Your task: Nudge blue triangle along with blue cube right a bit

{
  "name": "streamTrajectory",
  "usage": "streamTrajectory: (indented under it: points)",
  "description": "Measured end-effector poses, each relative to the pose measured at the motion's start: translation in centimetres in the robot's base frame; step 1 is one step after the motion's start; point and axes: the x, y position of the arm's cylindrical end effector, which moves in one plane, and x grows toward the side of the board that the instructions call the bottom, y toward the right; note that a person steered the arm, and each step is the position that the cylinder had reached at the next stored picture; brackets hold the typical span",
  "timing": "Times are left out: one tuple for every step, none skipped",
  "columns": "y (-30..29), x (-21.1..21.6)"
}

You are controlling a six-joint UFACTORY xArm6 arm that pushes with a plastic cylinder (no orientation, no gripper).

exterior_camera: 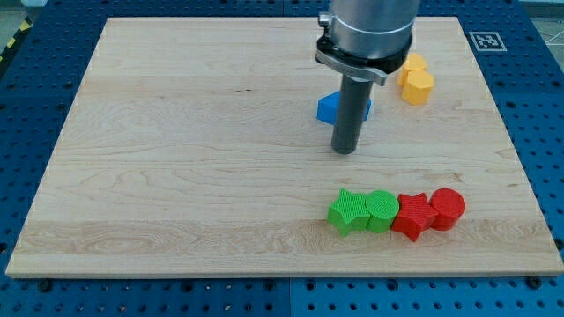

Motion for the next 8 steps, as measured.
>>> streamTrajectory:
  points:
    - [-2.3, -0.1]
    - [-4.6, -0.1]
    - [-6.9, -0.4]
    - [-8.4, -1.1]
    - [-8.5, -2.3]
    - [-8.5, -3.1]
    - [-8.5, -3.1]
    - [-8.4, -3.1]
